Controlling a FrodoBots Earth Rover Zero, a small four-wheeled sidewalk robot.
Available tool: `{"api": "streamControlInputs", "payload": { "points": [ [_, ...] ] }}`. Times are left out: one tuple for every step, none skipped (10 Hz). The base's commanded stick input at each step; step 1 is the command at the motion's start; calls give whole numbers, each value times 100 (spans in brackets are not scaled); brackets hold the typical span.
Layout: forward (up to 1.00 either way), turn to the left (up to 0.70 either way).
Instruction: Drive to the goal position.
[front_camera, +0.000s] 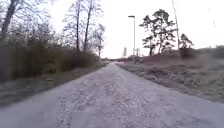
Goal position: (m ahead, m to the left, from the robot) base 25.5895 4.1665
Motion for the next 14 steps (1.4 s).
{"api": "streamControlInputs", "payload": {
  "points": [
    [100, 1],
    [100, 1],
    [100, 1],
    [100, 1],
    [100, 1],
    [100, 1],
    [100, 1],
    [100, 1],
    [100, 1],
    [100, 1],
    [100, 1],
    [100, 1],
    [100, 1],
    [100, 1]
  ]
}}
